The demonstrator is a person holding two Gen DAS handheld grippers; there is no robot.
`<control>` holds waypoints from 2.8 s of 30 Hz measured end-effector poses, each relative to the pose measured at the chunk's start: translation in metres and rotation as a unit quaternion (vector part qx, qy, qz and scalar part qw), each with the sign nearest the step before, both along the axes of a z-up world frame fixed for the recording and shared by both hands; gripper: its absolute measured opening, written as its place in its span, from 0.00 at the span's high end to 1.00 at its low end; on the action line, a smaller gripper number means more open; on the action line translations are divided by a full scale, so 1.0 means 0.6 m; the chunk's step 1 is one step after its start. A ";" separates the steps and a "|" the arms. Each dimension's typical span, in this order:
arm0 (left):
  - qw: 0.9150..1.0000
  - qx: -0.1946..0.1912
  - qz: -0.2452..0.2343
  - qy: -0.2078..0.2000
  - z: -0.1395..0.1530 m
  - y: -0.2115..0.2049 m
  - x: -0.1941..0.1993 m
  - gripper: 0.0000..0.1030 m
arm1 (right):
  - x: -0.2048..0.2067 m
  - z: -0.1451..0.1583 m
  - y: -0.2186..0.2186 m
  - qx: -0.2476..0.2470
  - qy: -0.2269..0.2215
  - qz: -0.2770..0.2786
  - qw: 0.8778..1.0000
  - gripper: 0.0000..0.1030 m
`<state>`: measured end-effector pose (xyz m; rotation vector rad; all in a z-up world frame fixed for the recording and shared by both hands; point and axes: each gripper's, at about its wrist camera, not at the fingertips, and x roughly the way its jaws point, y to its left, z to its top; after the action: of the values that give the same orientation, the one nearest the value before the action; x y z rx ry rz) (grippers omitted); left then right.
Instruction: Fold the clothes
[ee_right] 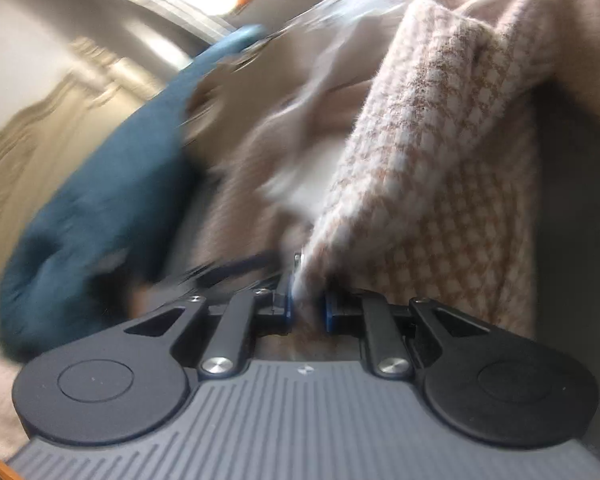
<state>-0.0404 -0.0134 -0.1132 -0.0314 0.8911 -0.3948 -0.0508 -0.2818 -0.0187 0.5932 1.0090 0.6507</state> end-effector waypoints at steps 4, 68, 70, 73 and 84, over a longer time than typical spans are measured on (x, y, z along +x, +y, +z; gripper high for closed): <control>1.000 -0.001 0.003 0.007 -0.008 0.000 0.008 0.25 | -0.014 0.004 0.030 -0.058 0.011 0.071 0.996 0.80; 0.997 -0.021 -0.015 -0.068 0.050 0.017 -0.038 0.19 | -0.070 0.034 0.039 -0.484 -0.214 0.142 0.836 0.77; 0.997 -0.025 -0.016 -0.070 0.054 0.024 -0.042 0.19 | -0.040 0.016 -0.003 -0.513 -0.168 0.086 0.838 0.77; 0.997 -0.031 -0.017 -0.071 0.050 0.037 -0.044 0.19 | -0.008 0.019 -0.097 -0.511 -0.101 -0.053 0.852 0.77; 0.998 -0.041 -0.027 -0.050 0.025 0.036 -0.025 0.19 | -0.047 0.083 -0.062 -0.443 -0.170 -0.060 0.878 0.26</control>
<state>-0.0555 0.0080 -0.0983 -0.0637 0.7781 -0.4793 -0.0790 -0.3188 0.0313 -0.2667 0.8141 0.1192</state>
